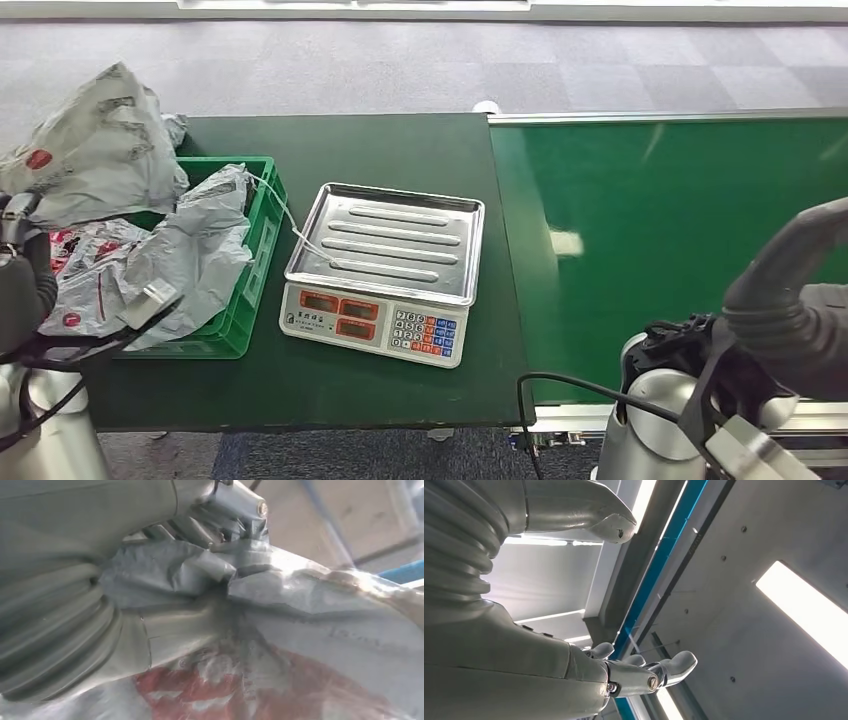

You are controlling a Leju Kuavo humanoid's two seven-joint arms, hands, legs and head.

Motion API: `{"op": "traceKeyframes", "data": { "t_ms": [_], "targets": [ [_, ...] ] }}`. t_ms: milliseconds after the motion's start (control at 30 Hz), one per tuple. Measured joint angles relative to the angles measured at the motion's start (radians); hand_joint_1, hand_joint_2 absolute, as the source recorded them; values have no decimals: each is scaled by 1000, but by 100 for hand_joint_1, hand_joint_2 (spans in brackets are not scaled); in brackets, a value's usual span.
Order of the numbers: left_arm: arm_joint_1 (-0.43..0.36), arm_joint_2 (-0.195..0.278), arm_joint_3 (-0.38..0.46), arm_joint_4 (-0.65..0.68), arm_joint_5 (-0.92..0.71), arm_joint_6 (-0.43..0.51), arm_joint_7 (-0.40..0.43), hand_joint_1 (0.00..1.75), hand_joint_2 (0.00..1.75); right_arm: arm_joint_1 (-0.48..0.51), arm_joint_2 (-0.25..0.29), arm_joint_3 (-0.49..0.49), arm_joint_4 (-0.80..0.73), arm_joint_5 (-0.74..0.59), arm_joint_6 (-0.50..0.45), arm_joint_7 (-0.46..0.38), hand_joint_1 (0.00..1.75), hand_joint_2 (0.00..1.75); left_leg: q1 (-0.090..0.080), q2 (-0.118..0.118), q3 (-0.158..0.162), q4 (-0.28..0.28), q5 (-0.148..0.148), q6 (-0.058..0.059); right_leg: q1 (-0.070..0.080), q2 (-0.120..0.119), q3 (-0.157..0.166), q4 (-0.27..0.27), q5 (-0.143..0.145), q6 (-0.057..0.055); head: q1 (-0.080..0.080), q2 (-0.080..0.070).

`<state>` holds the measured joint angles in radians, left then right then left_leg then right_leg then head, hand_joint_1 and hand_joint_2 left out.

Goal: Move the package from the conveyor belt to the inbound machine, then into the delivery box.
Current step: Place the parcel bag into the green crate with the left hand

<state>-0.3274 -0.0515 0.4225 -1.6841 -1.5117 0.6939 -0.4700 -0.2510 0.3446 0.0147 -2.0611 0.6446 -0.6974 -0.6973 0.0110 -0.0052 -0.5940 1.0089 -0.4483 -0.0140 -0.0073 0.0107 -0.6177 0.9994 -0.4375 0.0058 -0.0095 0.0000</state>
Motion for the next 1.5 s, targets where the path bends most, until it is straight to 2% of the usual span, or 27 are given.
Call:
{"op": "traceKeyframes", "data": {
  "t_ms": [33, 67, 133, 167, 200, 233, 267, 333, 367, 400, 467, 533, 667, 867, 967, 1033, 1067, 1100, 1167, 1233, 1267, 1300, 1333, 1367, 1467, 1500],
  "targets": [
    [-72, 51, -13, 137, 0, -3, 151, 175, 175, 1, 0, -1, -1, 3, 0, 0, 0, 175, 0, 0, 0, 0, 2, -1, 0, 0, -4, 0, 1, -1, 0, 0],
    [-147, 83, -48, 290, 0, -4, 349, 175, 175, 1, 0, -1, -2, 6, -1, 0, 0, 175, -1, 0, -1, 0, 3, -1, 0, 0, -4, 1, 2, 0, -1, 0],
    [-247, 104, -178, 542, 3, -8, 775, 175, 175, 1, 0, -1, -2, 10, 0, -1, 0, 175, -2, 3, 0, -3, 5, -1, -3, 4, 1, 2, 7, 0, -2, 0],
    [-268, 114, -284, 637, 5, -8, 961, 175, 175, 1, 0, -1, -3, 12, 0, -1, 0, 175, -2, 7, 0, -4, 5, -1, -4, 9, 3, 3, 9, 0, -2, 0],
    [-281, 130, -401, 713, 7, -7, 1081, 175, 175, 1, 0, -1, -3, 12, 0, -1, 0, 175, -2, 12, -1, -3, 5, -1, -4, 14, 3, 3, 12, 0, -2, 0],
    [-290, 147, -525, 780, 9, -7, 1147, 175, 175, 1, 0, -1, -4, 13, 0, -1, 0, 175, -2, 16, -3, -3, 5, -1, -5, 19, 2, 3, 15, 0, -2, 0],
    [-300, 164, -648, 842, 10, -6, 1165, 140, 175, 1, 0, -1, -5, 13, 0, -1, 0, 175, -2, 18, -4, -3, 5, -1, -5, 22, 0, 3, 16, 1, -2, 0],
    [-323, 191, -814, 939, 24, -8, 1066, 52, 175, 1, 0, -1, -5, 15, 0, -1, 0, 175, -2, 20, -5, -2, 5, 0, -7, 23, -1, 2, 16, 2, -2, 0],
    [-331, 199, -863, 983, 38, -11, 1005, 9, 175, 1, 0, -1, -5, 18, 0, -1, 0, 175, -3, 19, -5, -2, 5, 0, -7, 23, -1, 2, 16, 2, -2, 0],
    [-338, 203, -890, 1023, 55, -14, 953, 0, 175, 1, 0, -1, -6, 21, 0, 0, 0, 175, -3, 19, -5, -2, 5, 0, -7, 22, -1, 2, 15, 3, -2, 0],
    [-346, 205, -910, 1092, 84, -18, 901, 0, 87, 1, 0, -1, -8, 27, 0, -1, 0, 175, -3, 17, -6, -2, 5, 0, -7, 21, -1, 2, 14, 3, -2, 0],
    [-355, 205, -916, 1146, 105, -14, 882, 0, 0, 2, 0, -1, -10, 31, 0, -1, 0, 175, -3, 17, -6, -2, 5, 0, -6, 20, -1, 2, 14, 2, -2, 0],
    [-369, 205, -915, 1186, 132, -1, 870, 0, 0, 2, 0, -1, -10, 39, 0, -1, 0, 175, -2, 14, -7, -3, 5, -1, -4, 16, -1, 3, 13, 0, -2, 0],
    [-355, 207, -887, 1152, 132, 4, 869, 0, 0, 1, 0, 0, -10, 45, 0, -1, 0, 175, -2, 10, -7, -3, 6, -2, -3, 12, -1, 4, 12, 0, -2, 0],
    [-307, 208, -836, 1048, 100, 4, 864, 0, 0, 1, 0, 0, -10, 46, 0, -1, 0, 175, -2, 10, -7, -3, 6, -2, -3, 12, -1, 4, 12, 0, -2, 0],
    [-257, 195, -765, 923, 72, 5, 818, 0, 0, 1, 0, 1, -9, 45, 0, -1, 0, 175, -2, 10, -8, -2, 6, -2, -3, 12, -1, 3, 12, 0, -2, 0],
    [-230, 177, -714, 840, 76, 5, 761, 0, 0, 1, 0, 1, -9, 44, 0, -1, 0, 175, -2, 10, -8, -2, 6, -2, -3, 12, -2, 3, 12, -1, -3, 0],
    [-206, 141, -649, 745, 109, 6, 660, 0, 0, 1, 0, 1, -8, 43, 0, -1, 0, 175, -2, 10, -10, -2, 6, -1, -3, 12, -3, 3, 12, 0, -3, 0],
    [-175, 41, -474, 547, 279, 7, 341, 0, 0, 0, 0, 1, -2, 42, 0, 0, 0, 175, -1, 8, -14, -1, 6, 0, -3, 11, -5, 3, 12, 0, 2, 0],
    [-154, -65, -281, 367, 563, 7, -43, 0, 0, -1, 0, 2, 10, 45, 2, -1, 0, 175, -1, 13, -15, -1, 2, 0, -5, 15, -4, 3, 12, 1, 7, 0],
    [-139, -108, -199, 284, 701, 8, -178, 0, 0, -1, 0, 2, 15, 47, 2, -1, 0, 175, -2, 17, -12, -2, 0, 0, -6, 20, -3, 3, 11, 2, 9, 0],
    [-123, -143, -133, 209, 813, 8, -256, 0, 0, -2, 0, 2, 20, 47, 2, 0, 0, 175, -3, 20, -9, -2, -2, 0, -6, 23, -2, 3, 10, 2, 7, 0],
    [-109, -170, -89, 149, 879, 9, -280, 0, 0, -2, 0, 2, 23, 47, 2, 0, 0, 175, -3, 20, -6, -1, -3, 1, -6, 23, -1, 3, 8, 3, 7, 0],
    [-97, -193, -64, 101, 899, 9, -270, 0, 0, -2, 0, 2, 25, 48, 2, 0, 0, 175, -2, 17, -5, -1, -2, 1, -5, 19, 0, 3, 7, 3, 7, 0],
    [-65, -239, -51, -7, 890, 8, -244, 0, 0, -3, 0, 2, 32, 49, 2, 0, 0, 175, -1, 3, -7, -1, 0, 1, -2, 5, 4, 4, 4, 3, 7, 0],
    [-52, -249, -60, -38, 917, 8, -240, 0, 44, -3, 0, 2, 34, 50, 2, 3, 0, 175, -1, 1, -7, -1, 0, 1, -2, 4, 4, 4, 3, 3, 7, 0]
  ]
}}
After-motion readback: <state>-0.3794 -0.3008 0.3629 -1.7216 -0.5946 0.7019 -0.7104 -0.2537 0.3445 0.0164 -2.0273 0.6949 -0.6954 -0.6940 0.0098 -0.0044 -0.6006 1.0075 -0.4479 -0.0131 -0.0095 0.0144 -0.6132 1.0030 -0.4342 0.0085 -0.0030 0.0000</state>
